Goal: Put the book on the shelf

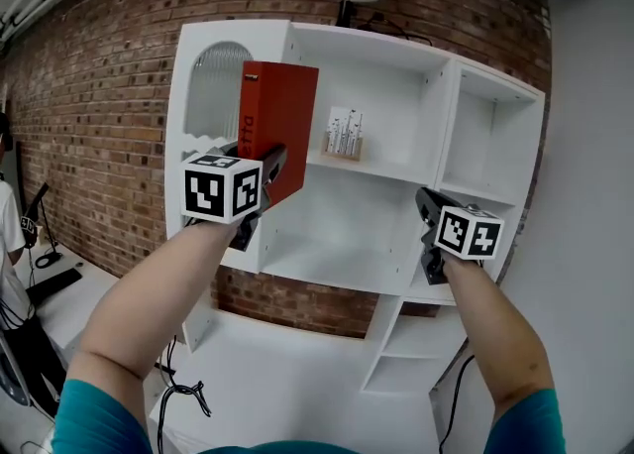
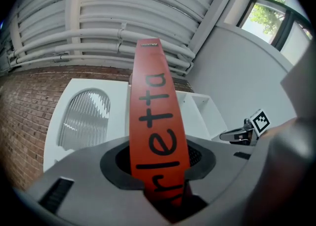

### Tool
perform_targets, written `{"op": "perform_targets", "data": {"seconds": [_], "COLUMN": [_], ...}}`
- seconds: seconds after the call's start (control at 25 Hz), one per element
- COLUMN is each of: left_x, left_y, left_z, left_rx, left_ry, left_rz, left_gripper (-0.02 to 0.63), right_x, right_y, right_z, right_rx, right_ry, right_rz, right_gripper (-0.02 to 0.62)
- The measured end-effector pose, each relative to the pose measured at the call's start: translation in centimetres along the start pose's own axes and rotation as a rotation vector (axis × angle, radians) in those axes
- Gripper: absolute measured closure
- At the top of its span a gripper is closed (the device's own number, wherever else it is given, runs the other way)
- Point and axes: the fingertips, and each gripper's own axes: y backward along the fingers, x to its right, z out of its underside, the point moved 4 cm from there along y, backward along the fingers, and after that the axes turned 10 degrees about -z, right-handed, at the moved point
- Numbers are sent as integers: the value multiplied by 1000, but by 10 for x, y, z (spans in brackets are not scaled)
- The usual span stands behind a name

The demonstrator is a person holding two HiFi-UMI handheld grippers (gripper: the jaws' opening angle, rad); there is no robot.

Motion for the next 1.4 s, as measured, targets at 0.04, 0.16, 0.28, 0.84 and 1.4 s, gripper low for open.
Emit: {"op": "perform_targets", "data": {"seconds": [0.04, 0.16, 0.28, 0.84, 1.4], "left_x": [1, 5, 3, 11, -4], "left_y": [-8, -35, -62, -160, -227], "left_z": [-7, -24, -37, -47, -9], "left_rx": [-6, -24, -50, -165, -300], "left_ry": [-2, -23, -36, -98, -57], "left_rz": [-5, -19, -55, -160, -195], "left_gripper": [430, 430, 430, 428, 430], "right_x": [1, 1, -1, 4, 21], "right_y": [-1, -7, -16, -68, -100], "right_z": [-6, -22, -39, -75, -63], "right_rx": [7, 23, 26, -33, -49], "right_ry": [-1, -14, -14, 73, 32], "right_rz": [2, -5, -19, -8, -42], "right_gripper": [572, 572, 572, 572, 572]}}
